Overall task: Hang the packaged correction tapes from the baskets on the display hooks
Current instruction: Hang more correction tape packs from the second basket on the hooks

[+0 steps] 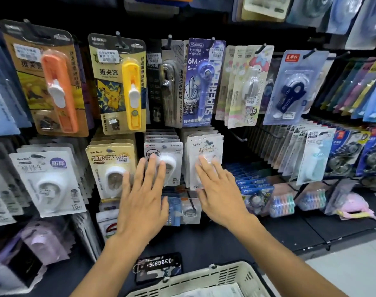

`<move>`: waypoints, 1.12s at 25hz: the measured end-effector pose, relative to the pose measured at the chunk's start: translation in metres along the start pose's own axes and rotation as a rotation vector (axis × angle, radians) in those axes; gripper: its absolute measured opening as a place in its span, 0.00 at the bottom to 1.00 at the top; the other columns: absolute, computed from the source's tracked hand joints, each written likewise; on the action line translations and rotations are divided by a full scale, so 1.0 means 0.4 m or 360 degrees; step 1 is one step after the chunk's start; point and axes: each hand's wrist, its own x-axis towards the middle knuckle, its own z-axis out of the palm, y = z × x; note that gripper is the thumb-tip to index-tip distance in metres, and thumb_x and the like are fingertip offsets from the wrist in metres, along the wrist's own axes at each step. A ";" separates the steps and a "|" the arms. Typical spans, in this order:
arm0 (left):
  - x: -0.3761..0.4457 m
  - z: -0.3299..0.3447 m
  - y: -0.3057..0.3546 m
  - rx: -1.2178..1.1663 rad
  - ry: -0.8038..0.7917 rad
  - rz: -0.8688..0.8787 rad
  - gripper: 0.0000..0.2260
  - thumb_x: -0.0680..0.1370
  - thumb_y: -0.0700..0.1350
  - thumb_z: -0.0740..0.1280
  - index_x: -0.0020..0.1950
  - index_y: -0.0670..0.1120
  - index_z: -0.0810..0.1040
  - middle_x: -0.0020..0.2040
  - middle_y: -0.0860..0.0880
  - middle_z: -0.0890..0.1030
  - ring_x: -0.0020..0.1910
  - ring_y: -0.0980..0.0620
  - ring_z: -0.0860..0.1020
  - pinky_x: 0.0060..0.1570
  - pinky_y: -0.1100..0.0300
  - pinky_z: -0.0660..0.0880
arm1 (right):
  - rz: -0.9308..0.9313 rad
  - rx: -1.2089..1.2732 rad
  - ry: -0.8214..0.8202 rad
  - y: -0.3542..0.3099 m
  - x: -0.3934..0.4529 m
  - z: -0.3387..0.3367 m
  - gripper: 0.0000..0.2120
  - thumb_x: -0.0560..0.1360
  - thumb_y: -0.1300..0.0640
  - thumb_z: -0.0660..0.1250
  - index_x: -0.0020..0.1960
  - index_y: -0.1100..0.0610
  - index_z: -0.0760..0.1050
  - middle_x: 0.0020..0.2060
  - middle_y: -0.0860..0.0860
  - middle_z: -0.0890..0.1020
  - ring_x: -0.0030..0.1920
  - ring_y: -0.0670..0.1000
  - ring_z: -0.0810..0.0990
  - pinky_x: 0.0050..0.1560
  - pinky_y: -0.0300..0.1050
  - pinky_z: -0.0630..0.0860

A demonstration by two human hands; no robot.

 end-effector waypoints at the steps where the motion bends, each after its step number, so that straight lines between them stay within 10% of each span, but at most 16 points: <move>1: 0.003 0.008 -0.002 -0.0002 -0.0003 0.0005 0.39 0.80 0.53 0.63 0.84 0.48 0.43 0.83 0.48 0.38 0.81 0.48 0.38 0.79 0.43 0.41 | 0.0037 -0.0054 -0.0067 0.003 0.026 0.005 0.32 0.83 0.49 0.54 0.82 0.54 0.46 0.82 0.47 0.40 0.81 0.58 0.44 0.78 0.57 0.54; 8: 0.012 0.040 0.000 -0.0072 -0.0027 0.0011 0.39 0.82 0.57 0.57 0.80 0.51 0.32 0.81 0.51 0.32 0.83 0.47 0.38 0.77 0.46 0.34 | 0.0001 -0.0071 -0.0260 0.020 0.160 0.003 0.35 0.81 0.54 0.60 0.82 0.56 0.47 0.82 0.48 0.39 0.81 0.59 0.46 0.77 0.58 0.59; 13: -0.055 0.055 0.010 -0.0268 -0.0107 -0.0052 0.32 0.83 0.52 0.60 0.84 0.48 0.50 0.85 0.46 0.49 0.83 0.45 0.49 0.80 0.47 0.47 | -0.0026 0.0061 -0.0158 0.012 0.044 0.044 0.34 0.80 0.54 0.62 0.82 0.55 0.52 0.82 0.48 0.42 0.81 0.59 0.50 0.74 0.59 0.64; 16: -0.164 0.135 -0.001 -0.0363 -0.0626 -0.0140 0.26 0.82 0.50 0.64 0.79 0.48 0.65 0.79 0.43 0.66 0.76 0.41 0.65 0.73 0.47 0.64 | 0.0166 0.0529 -0.0270 -0.048 -0.201 0.194 0.28 0.80 0.56 0.64 0.79 0.54 0.62 0.80 0.51 0.59 0.76 0.56 0.64 0.68 0.52 0.69; 21: -0.418 0.294 -0.065 -0.0400 -0.1694 -0.0366 0.09 0.79 0.46 0.65 0.55 0.47 0.84 0.59 0.46 0.83 0.58 0.43 0.80 0.57 0.52 0.78 | 0.0552 0.0768 -0.1364 -0.159 -0.614 0.427 0.20 0.78 0.48 0.67 0.68 0.53 0.74 0.62 0.53 0.82 0.62 0.57 0.79 0.58 0.47 0.76; 28: -0.580 0.425 0.002 -0.0827 -0.2233 -0.0777 0.11 0.79 0.47 0.71 0.48 0.39 0.81 0.45 0.43 0.85 0.42 0.47 0.83 0.43 0.58 0.78 | 0.1237 0.0878 -0.1134 -0.257 -0.616 0.504 0.37 0.68 0.44 0.74 0.71 0.49 0.62 0.59 0.53 0.78 0.61 0.58 0.75 0.63 0.55 0.71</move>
